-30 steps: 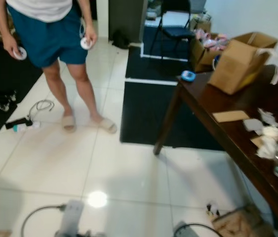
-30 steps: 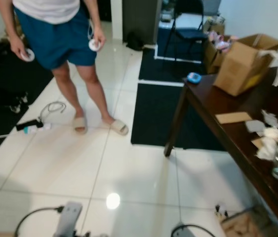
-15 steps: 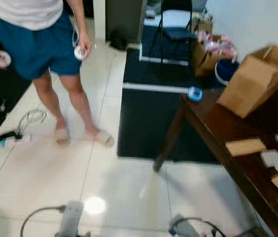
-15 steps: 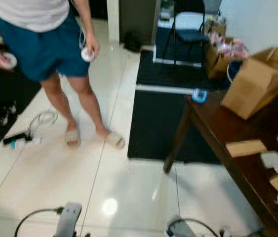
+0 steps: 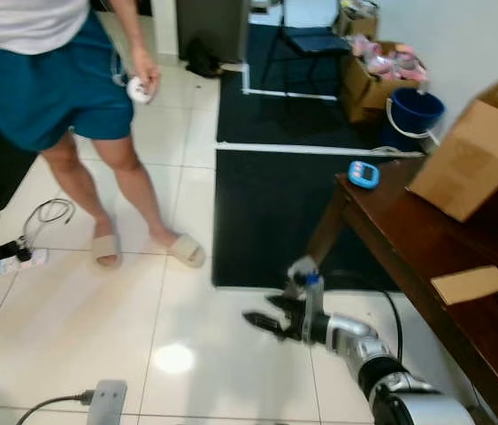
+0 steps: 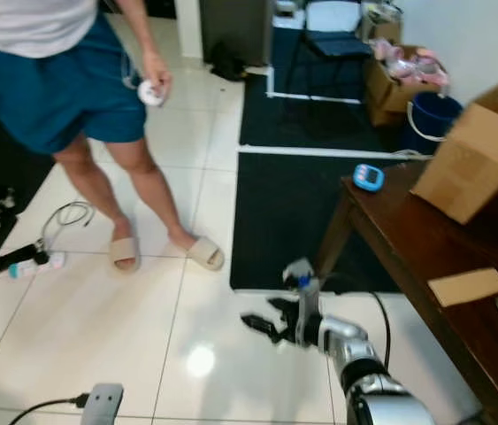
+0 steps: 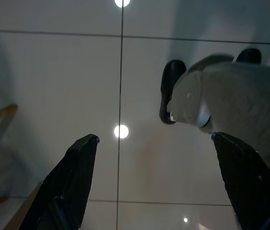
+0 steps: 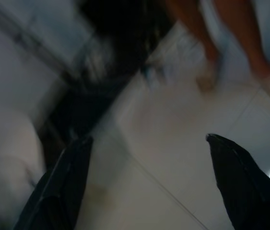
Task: Picking trash to rubbish bin
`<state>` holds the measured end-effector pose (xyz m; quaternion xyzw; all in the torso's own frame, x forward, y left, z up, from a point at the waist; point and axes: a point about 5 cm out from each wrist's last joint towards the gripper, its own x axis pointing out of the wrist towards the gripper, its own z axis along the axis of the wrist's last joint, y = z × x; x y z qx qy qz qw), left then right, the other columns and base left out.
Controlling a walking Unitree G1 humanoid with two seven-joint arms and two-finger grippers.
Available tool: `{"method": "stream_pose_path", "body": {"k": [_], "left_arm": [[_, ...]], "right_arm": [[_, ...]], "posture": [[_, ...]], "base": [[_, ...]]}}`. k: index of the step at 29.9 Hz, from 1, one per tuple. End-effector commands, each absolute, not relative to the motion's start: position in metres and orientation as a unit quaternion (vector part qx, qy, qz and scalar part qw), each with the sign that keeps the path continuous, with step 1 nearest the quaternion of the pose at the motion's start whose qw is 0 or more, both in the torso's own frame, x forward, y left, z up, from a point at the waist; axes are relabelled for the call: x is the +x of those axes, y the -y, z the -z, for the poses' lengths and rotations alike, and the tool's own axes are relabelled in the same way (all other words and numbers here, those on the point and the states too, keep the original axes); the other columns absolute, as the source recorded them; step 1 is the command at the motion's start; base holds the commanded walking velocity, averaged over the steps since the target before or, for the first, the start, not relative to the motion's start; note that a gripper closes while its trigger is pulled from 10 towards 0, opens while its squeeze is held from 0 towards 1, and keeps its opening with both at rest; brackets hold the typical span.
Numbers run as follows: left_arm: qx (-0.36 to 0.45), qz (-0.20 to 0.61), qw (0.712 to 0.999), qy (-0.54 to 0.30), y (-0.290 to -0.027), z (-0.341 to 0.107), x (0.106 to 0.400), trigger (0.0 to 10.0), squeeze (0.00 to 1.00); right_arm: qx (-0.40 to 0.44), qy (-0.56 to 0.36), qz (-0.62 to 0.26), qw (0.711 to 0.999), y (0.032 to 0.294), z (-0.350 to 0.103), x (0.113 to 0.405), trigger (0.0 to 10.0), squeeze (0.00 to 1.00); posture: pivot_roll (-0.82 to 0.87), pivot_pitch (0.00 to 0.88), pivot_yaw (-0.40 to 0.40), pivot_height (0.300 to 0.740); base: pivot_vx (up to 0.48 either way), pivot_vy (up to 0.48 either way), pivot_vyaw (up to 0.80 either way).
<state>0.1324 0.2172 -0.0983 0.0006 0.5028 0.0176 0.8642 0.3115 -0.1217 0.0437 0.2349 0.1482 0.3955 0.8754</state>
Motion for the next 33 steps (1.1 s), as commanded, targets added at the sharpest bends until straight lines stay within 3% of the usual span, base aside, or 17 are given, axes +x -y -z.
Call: {"method": "stream_pose_path", "body": {"k": [1,3,7,9,10,11,15,18,23,28,33], "left_arm": [[0.003,-0.029,0.858,-0.513,-0.224,0.100,0.124,10.0,0.00],[0.003,-0.028,0.858,-0.513,-0.224,0.100,0.124,10.0,0.00],[0.007,-0.028,0.855,-0.518,-0.224,0.101,0.120,10.0,0.00],[0.008,-0.027,0.854,-0.519,-0.224,0.101,0.120,10.0,0.00],[0.008,-0.026,0.854,-0.520,-0.224,0.101,0.120,10.0,0.00],[0.008,-0.024,0.853,-0.521,-0.224,0.102,0.119,10.0,0.00],[0.009,-0.024,0.853,-0.522,-0.223,0.102,0.119,10.0,0.00],[0.009,-0.021,0.852,-0.522,-0.223,0.102,0.118,10.0,0.00],[0.009,-0.015,0.852,-0.523,-0.219,0.103,0.118,10.0,0.00],[0.003,-0.016,0.852,-0.523,-0.216,0.103,0.118,10.0,0.00],[0.003,-0.017,0.851,-0.524,-0.215,0.104,0.117,10.0,0.00]], "right_arm": [[0.299,-0.084,-0.352,0.883,0.131,-0.065,0.328,10.0,0.00],[0.311,-0.069,-0.334,0.887,0.135,-0.071,0.333,10.0,0.00],[0.401,0.051,-0.203,0.892,0.185,-0.129,0.371,10.0,0.00],[0.375,0.056,-0.186,0.906,0.192,-0.137,0.375,10.0,0.00],[0.357,0.061,-0.175,0.915,0.197,-0.143,0.377,10.0,0.00],[0.316,0.086,-0.115,0.938,0.219,-0.163,0.383,10.0,0.00],[0.242,0.089,-0.055,0.965,0.239,-0.175,0.384,10.0,0.00],[0.052,0.044,0.006,0.998,0.255,-0.179,0.383,10.0,0.00],[0.014,0.062,0.094,0.994,0.290,-0.197,0.377,10.0,0.00],[-0.019,0.076,0.136,0.988,0.306,-0.210,0.373,10.0,0.00],[-0.094,0.023,0.184,0.978,0.328,-0.213,0.367,10.0,0.00]], "posture": [[0.23,0.112,-0.064,0.740],[0.23,0.113,-0.066,0.740],[0.23,0.110,-0.066,0.740],[0.23,0.110,-0.066,0.740],[0.23,0.110,-0.066,0.740],[0.23,0.110,-0.066,0.740],[0.23,0.108,-0.069,0.740],[0.22,0.104,-0.070,0.740],[0.22,0.101,-0.076,0.740],[0.22,0.103,-0.076,0.740],[0.22,0.105,-0.076,0.740]], "base": [[0.000,0.000,0.00],[0.000,0.000,0.00],[0.000,0.000,0.00],[0.000,0.000,-0.80],[0.000,0.000,-0.80],[0.000,0.000,-0.80],[0.000,0.000,-0.80],[0.000,0.000,-0.80],[0.000,0.000,-0.80],[0.000,0.000,-0.80],[0.000,0.000,-0.80]]}}
